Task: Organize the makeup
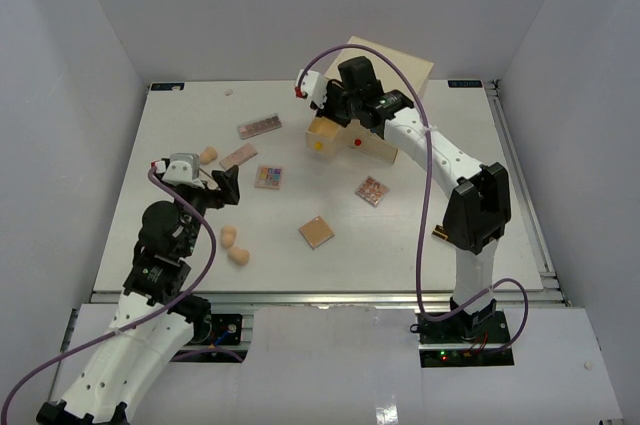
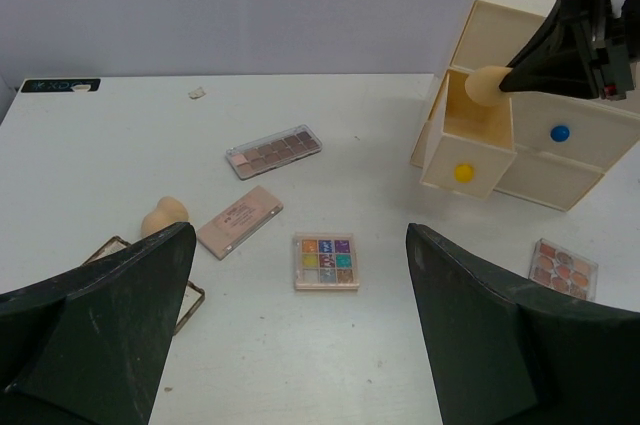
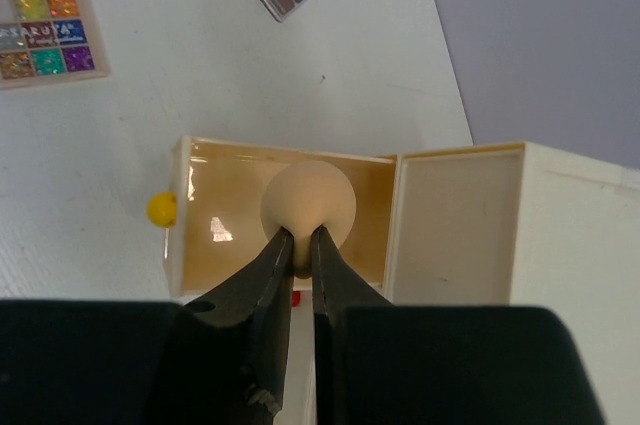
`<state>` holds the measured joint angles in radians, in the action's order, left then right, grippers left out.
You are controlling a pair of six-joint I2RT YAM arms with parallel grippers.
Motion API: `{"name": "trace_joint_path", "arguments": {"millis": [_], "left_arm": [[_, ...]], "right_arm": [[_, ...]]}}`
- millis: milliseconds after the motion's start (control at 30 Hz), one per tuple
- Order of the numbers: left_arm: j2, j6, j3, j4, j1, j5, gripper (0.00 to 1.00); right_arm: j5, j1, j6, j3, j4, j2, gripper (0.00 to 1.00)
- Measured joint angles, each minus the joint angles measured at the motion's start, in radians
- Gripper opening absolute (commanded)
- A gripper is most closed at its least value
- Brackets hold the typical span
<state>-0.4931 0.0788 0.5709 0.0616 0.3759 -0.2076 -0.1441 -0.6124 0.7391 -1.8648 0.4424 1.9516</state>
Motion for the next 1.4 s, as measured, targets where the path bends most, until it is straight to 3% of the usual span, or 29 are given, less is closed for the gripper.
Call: {"name": "trace_joint_path", "arguments": {"millis": [67, 167, 200, 333, 600, 700, 800, 1000, 1167, 1400], "left_arm": [[-0.003, 0.0, 0.0, 0.0, 0.0, 0.006, 0.98], [-0.006, 0.0, 0.0, 0.002, 0.0, 0.01, 0.98], [-0.007, 0.0, 0.0, 0.003, 0.0, 0.012, 0.98], [-0.019, 0.0, 0.0, 0.007, 0.0, 0.017, 0.98], [-0.099, 0.03, 0.001, 0.028, 0.0, 0.065, 0.98], [-0.177, 0.082, 0.023, 0.079, 0.0, 0.091, 0.98], [-0.266, 0.16, 0.076, 0.166, 0.0, 0.097, 0.98], [-0.469, 0.343, 0.251, 0.385, 0.0, 0.076, 0.97], [-0.588, 0.487, 0.306, 0.548, 0.0, -0.03, 0.94], [-0.666, 0.66, 0.257, 0.691, -0.002, -0.107, 0.85]], "right_arm": [[0.02, 0.009, -0.002, 0.0, 0.003, 0.018, 0.2], [0.043, 0.02, -0.005, 0.0, 0.003, 0.035, 0.47], [0.05, 0.022, -0.003, 0.0, 0.003, 0.039, 0.52], [0.081, 0.024, -0.016, 0.0, -0.003, 0.046, 0.62], [0.032, 0.029, -0.081, 0.0, 0.002, 0.032, 0.71], [-0.079, 0.042, -0.135, 0.01, 0.018, -0.022, 0.78], [-0.269, 0.082, -0.202, 0.07, 0.025, -0.138, 0.8], [-0.632, 0.206, -0.286, 0.386, -0.061, -0.422, 0.8], [-0.748, 0.243, -0.32, 0.549, -0.08, -0.468, 0.8], [-0.82, 0.286, -0.347, 0.566, -0.105, -0.47, 0.81]]}}
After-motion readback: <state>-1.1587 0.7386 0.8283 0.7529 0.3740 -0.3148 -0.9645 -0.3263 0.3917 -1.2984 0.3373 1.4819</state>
